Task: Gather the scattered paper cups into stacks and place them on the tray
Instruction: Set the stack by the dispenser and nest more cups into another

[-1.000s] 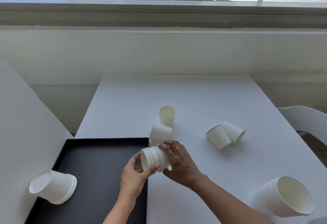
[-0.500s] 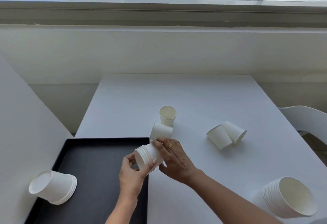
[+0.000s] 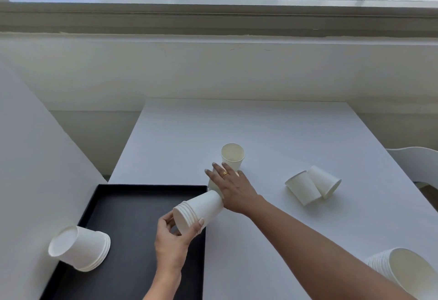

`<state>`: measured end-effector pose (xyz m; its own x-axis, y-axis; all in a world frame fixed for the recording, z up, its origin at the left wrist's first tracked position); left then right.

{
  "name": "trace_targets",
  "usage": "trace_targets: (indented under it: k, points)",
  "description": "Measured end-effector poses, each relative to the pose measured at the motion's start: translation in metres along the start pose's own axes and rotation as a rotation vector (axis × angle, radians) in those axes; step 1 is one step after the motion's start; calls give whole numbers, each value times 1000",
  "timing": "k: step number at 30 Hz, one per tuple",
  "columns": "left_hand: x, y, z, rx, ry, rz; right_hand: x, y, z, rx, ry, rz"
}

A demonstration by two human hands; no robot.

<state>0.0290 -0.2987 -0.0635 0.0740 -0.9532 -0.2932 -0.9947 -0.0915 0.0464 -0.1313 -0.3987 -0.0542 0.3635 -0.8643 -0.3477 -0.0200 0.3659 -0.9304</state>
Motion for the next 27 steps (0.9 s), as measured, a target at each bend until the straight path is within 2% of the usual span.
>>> trace_targets:
  k: [4,11,17,27]
  points:
    - [1,-3,3,-4,6,8,-1,2,-1,2,27,29]
    - [2,-11,6,27,12,-13,-15,2,-3,-16,49,-32]
    - [0,-10,6,29,17,-3,-34,18,-14,-4,82,127]
    - [-5,-2,0,51,33,46,-57,25,-1,144,50,53]
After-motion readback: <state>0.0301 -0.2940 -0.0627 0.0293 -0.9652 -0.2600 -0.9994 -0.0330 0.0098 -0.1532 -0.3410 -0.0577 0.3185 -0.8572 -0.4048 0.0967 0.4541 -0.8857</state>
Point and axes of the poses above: each hand's wrist, its own x-axis towards the middle knuckle, its own y-axis out of the palm, z = x × y, the point moved 5 cm from there along x, towards the middle knuckle, and after that the axes turned 13 degrees about z, right-handed, at the moved point
